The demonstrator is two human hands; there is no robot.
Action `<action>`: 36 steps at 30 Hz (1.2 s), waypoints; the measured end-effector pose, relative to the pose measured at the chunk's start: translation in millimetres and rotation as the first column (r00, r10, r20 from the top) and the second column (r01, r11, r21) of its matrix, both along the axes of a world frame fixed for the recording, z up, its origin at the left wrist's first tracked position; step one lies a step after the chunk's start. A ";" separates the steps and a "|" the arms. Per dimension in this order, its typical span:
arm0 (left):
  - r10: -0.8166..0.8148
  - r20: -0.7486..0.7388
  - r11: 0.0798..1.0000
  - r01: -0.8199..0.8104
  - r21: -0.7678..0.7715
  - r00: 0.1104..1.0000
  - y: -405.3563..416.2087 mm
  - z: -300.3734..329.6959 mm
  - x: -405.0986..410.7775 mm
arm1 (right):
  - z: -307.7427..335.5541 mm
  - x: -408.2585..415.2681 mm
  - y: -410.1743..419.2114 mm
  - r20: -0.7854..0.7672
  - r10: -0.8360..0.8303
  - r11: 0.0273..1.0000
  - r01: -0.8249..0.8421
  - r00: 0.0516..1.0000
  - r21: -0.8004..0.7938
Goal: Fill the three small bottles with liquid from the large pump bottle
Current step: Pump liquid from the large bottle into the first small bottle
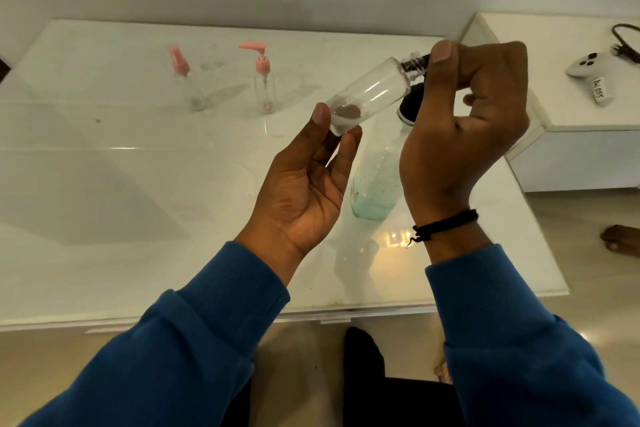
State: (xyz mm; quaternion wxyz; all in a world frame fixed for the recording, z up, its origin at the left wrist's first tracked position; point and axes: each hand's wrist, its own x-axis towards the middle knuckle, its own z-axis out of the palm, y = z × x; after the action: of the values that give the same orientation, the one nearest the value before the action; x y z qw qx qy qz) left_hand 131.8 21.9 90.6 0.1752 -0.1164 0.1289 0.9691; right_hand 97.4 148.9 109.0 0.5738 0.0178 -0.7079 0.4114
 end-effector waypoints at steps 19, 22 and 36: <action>-0.010 -0.003 1.000 0.010 0.004 1.000 -0.3 -0.7 -0.8 | 3.6 -2.3 0.6 -0.001 0.009 1.000 -0.009 1.000 -0.016; -0.005 -0.001 1.000 0.005 -0.001 1.000 -0.7 -0.9 -0.6 | -3.7 -0.5 1.6 -0.004 0.024 1.000 -0.024 1.000 -0.011; 0.003 0.004 1.000 -0.003 -0.014 1.000 -0.9 -1.3 0.1 | -1.7 0.1 1.7 0.020 0.040 0.999 -0.039 0.999 -0.023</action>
State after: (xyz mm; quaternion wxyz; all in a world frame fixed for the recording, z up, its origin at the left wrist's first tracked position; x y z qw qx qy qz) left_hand 131.9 21.0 89.3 0.1733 -0.1197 0.1352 0.9682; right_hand 97.5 150.6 107.3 0.5585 0.0211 -0.7085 0.4308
